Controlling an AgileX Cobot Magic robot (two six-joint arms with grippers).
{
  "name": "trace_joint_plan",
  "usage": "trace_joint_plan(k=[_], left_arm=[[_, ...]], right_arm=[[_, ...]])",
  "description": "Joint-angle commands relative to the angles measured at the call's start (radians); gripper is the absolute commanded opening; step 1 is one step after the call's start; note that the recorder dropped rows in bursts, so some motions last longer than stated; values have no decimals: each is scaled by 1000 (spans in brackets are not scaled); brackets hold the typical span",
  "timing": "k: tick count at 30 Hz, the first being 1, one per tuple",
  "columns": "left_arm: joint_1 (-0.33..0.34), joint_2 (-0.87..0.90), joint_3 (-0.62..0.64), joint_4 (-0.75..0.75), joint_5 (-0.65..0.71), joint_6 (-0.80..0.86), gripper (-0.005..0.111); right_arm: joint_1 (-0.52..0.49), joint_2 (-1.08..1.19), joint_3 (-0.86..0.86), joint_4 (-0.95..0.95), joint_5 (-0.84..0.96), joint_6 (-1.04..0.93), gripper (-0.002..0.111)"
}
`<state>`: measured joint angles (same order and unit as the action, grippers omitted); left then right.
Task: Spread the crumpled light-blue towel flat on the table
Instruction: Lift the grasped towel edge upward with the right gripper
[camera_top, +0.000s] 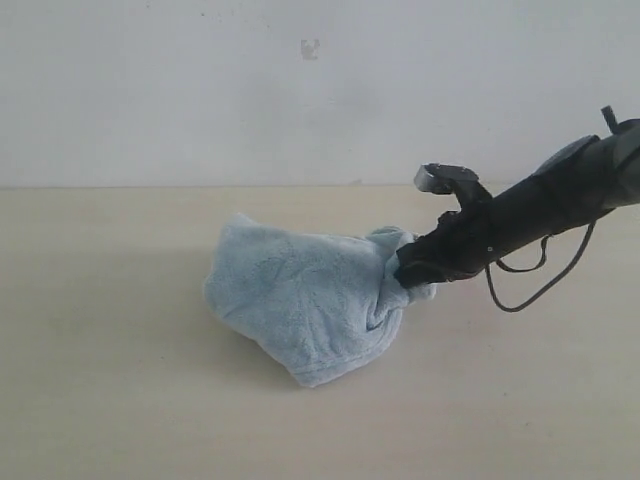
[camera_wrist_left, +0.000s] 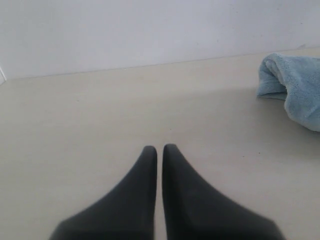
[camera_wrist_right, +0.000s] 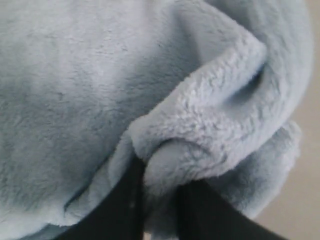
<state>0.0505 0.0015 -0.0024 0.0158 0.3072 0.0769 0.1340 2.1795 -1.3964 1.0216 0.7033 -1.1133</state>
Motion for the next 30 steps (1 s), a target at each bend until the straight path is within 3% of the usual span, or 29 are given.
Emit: trace_joint_plan(k=[1,13,17,23,30], left_arm=[[-3,-2,2,-8,-14,0,4],[-3,-2,2,-8,-14,0,4],[-3,-2,2,-8,-14,0,4],[-3,-2,2,-8,-14,0,4],[-3,-2,2,-8,-14,0,4]], right_arm=[[23,-45,-2,31,76,-22,0],[26,-565,-2,248,260,-4,0],[26,-701,0,132,282,26,0],[26,-725,20,-127,327,197,0],[26,-610,213,-142,221,215,0]])
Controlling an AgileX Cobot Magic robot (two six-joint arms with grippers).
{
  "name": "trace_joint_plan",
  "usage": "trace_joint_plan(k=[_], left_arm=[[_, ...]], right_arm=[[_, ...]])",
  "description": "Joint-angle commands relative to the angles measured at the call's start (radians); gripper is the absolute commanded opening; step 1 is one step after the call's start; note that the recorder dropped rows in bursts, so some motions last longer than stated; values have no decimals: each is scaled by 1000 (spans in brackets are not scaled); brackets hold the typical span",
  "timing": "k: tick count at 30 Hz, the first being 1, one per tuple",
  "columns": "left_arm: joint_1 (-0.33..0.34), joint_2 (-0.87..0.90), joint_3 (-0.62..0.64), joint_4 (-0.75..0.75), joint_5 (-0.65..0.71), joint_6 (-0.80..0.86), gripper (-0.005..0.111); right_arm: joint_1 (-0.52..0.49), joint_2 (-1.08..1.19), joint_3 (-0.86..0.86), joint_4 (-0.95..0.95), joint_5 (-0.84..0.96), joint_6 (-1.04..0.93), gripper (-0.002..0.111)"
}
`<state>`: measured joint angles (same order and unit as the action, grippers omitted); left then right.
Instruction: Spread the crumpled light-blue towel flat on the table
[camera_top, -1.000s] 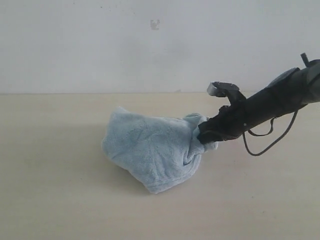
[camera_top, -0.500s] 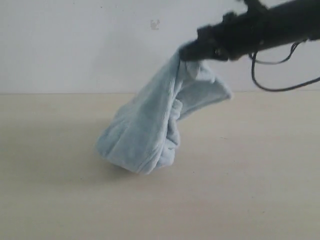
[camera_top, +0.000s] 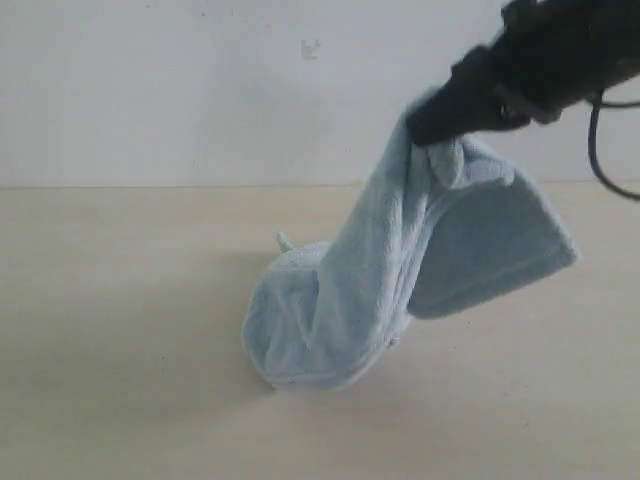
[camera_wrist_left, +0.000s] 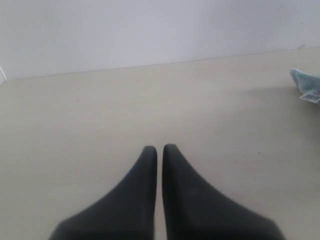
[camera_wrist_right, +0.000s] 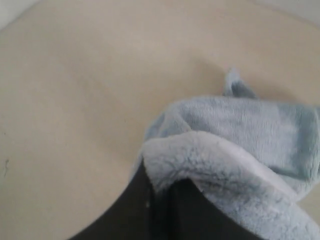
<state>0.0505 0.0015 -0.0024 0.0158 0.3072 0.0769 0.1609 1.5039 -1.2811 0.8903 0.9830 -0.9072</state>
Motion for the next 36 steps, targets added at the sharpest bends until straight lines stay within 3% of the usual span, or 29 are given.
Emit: trace_joint_plan(k=[1,8,13,15,18,20,21,24,28,32,36], left_arm=[[-3,-2,2,-8,-14,0,4],[-3,-2,2,-8,-14,0,4],[-3,-2,2,-8,-14,0,4],[-3,-2,2,-8,-14,0,4],[-3,-2,2,-8,-14,0,4],[-3,-2,2,-8,-14,0,4],[-3,-2,2,-8,-14,0,4],[-3,-2,2,-8,-14,0,4],[-3,-2,2,13,-84,6,4],[-3,-2,2,-250,-191,-98,4],[-3,-2,2,-411,-206,-123,4]], right_arm=[[-1,87,125,-11,-72,9,0],[-1,212,207,-7,-159,18,2],[-1,242,207,49,-148,20,23],[-1,239,207,194,-86,14,28],[25,239,174,563,238,-186,25],[93,218,165,634,238,-255,3],[124,211,165,616,238,-284,0],[192,213,165,581,238,-292,0],[418,213,165,572,238,-284,0],[570,213,165,526,236,-298,0],[670,213,133,564,38,-295,0]])
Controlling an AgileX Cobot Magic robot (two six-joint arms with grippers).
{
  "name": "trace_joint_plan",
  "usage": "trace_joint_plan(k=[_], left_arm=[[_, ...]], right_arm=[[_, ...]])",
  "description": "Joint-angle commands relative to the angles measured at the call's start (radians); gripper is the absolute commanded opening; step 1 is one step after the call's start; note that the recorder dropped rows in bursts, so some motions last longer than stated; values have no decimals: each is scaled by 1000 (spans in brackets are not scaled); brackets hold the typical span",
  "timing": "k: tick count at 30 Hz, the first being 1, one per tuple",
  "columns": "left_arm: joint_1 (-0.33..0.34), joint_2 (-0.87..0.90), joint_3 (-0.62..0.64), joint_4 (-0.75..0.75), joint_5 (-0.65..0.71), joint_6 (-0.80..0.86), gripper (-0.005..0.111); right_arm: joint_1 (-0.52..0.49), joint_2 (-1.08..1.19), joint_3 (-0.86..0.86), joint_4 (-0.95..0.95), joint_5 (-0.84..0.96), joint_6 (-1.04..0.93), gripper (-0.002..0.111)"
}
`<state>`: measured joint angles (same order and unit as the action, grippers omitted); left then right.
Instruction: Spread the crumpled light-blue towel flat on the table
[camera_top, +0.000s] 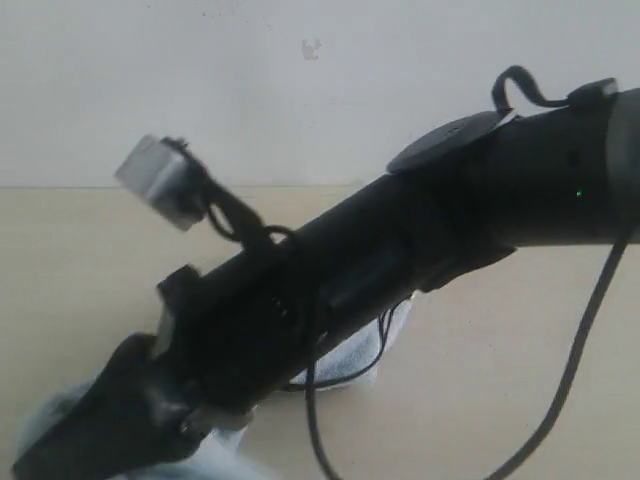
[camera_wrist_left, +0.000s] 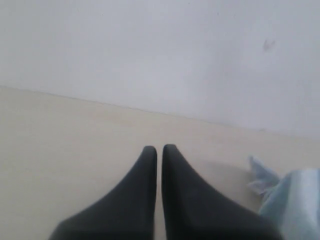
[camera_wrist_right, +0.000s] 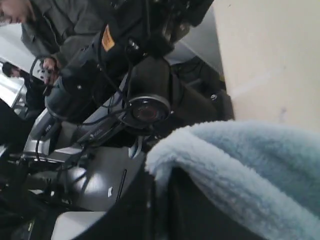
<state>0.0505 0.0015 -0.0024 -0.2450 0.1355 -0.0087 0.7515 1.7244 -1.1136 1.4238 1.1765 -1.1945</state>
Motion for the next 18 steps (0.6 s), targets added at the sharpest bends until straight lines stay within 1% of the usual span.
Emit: trace_joint_plan(k=[1,3,5,8,12,14,18], left_arm=[[-3,-2,2,-165,-27,-37,4],[-3,-2,2,-167,-5,-37,4],[-3,-2,2,-167,2,-37,4],[-3,-2,2,-167,2,-37,4],[-3,-2,2,-167,2,-37,4],[-3,-2,2,-167,2,-37,4],[-3,-2,2,-167,2,-68,4]], right_arm=[[99,-5,-62,43,-241,6,0],[130,6,-131,43,-450,44,0],[148,45,-222,41,-614,53,0],[153,140,-338,40,-730,53,0],[153,254,-417,40,-838,50,1],[153,298,-428,40,-848,50,9],[153,324,-428,17,-787,53,39]])
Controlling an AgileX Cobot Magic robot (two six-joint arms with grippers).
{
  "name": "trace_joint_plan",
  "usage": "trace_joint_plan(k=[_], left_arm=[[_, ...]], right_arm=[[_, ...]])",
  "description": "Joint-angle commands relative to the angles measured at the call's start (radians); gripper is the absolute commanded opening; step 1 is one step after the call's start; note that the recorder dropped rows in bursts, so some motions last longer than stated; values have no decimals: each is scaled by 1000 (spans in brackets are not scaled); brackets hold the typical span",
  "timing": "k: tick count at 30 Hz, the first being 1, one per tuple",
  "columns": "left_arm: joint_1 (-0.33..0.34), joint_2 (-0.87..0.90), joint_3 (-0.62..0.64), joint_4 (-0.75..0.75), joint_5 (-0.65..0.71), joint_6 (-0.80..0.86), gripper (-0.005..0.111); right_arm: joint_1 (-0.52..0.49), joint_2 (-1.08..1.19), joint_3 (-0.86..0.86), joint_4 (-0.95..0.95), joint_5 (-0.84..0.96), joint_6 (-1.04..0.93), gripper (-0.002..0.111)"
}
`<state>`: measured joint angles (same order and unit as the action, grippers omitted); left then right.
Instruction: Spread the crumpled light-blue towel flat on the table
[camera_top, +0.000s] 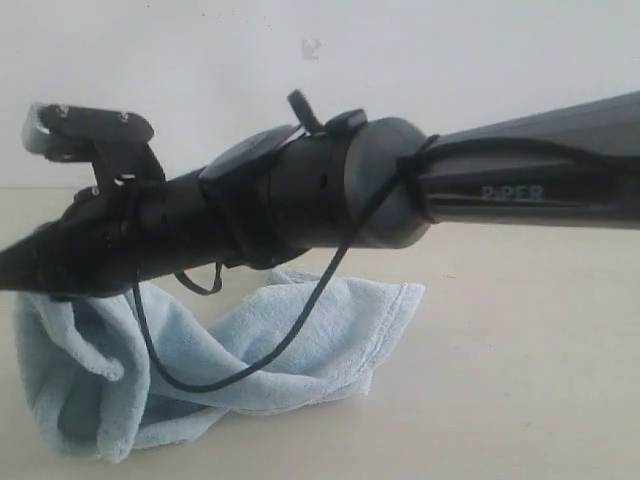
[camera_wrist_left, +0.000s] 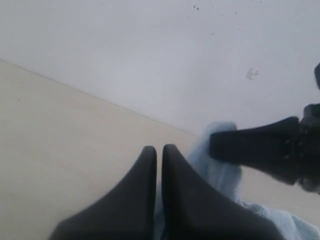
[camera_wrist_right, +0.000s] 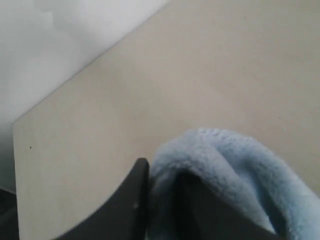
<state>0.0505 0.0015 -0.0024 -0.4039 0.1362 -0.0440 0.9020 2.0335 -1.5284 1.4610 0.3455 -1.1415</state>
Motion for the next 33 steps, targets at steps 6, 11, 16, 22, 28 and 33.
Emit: trace_joint_plan(k=[6,11,16,22,28,33], left_arm=[[-3,-2,2,-8,1,-137,4],[-3,-2,2,-8,1,-241,4],[-3,-2,2,-8,51,-244,4],[-3,-2,2,-8,108,-223,4],[-3,-2,2,-4,149,-216,4],[-3,-2,2,-4,143,-216,4]], right_arm=[[-16,-33,-13,-157,112,103,54],[-81,-95,-13,-666,179,405,54],[-135,-101,-3,-985,438,770,54],[-124,-101,28,-965,731,667,54],[-126,-101,39,-1139,870,769,54],[-126,-101,39,-1424,719,1087,54]])
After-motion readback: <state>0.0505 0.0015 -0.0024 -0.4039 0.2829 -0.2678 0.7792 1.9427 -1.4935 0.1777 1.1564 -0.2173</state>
